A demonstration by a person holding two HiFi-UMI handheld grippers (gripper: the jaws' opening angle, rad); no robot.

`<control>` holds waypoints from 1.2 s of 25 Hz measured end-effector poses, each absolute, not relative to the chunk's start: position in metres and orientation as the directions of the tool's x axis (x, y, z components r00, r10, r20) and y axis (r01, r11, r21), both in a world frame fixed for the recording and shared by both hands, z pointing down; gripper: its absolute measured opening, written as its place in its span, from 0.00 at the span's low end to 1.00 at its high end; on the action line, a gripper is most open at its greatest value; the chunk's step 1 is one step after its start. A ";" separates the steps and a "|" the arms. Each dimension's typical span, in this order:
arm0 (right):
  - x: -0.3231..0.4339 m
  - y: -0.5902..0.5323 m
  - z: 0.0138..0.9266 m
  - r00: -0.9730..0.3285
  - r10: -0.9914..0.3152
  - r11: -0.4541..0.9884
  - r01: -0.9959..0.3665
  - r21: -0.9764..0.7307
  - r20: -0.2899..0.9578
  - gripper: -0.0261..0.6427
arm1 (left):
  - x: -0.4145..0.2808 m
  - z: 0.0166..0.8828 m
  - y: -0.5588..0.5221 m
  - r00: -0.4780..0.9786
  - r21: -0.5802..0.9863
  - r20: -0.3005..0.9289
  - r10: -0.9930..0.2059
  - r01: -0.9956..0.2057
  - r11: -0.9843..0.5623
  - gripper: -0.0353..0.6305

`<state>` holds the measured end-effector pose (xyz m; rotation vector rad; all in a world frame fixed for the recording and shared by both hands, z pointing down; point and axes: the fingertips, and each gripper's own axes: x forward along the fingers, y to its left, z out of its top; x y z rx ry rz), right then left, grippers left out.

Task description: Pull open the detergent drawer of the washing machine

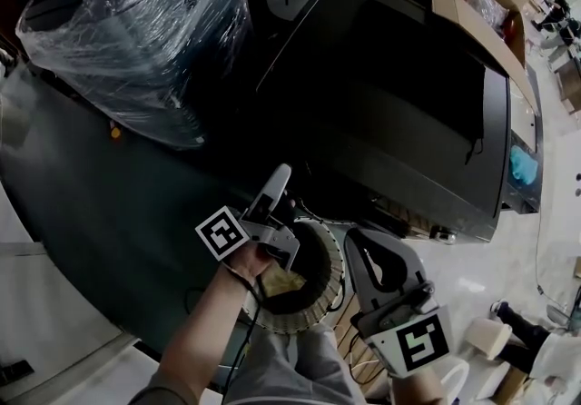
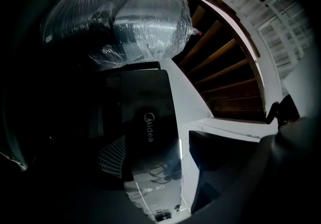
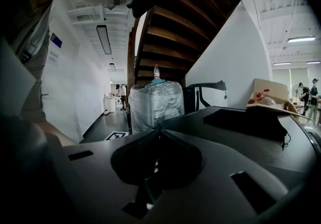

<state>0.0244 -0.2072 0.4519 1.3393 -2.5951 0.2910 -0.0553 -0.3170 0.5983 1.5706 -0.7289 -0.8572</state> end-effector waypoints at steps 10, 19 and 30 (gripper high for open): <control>0.028 -0.207 0.461 -0.561 -0.776 0.563 -0.822 -0.086 0.287 0.09 | -0.051 0.599 -0.325 0.530 0.986 -0.158 -0.833 0.045 -0.159 0.66; 0.022 -0.207 0.466 -0.570 -0.767 0.570 -0.816 -0.095 0.294 0.09 | -0.048 0.611 -0.330 0.530 0.994 -0.103 -0.842 0.026 -0.105 0.68; 0.021 -0.201 0.475 -0.567 -0.763 0.568 -0.818 -0.097 0.312 0.09 | -0.046 0.606 -0.347 0.514 0.990 -0.140 -0.846 0.078 -0.116 0.68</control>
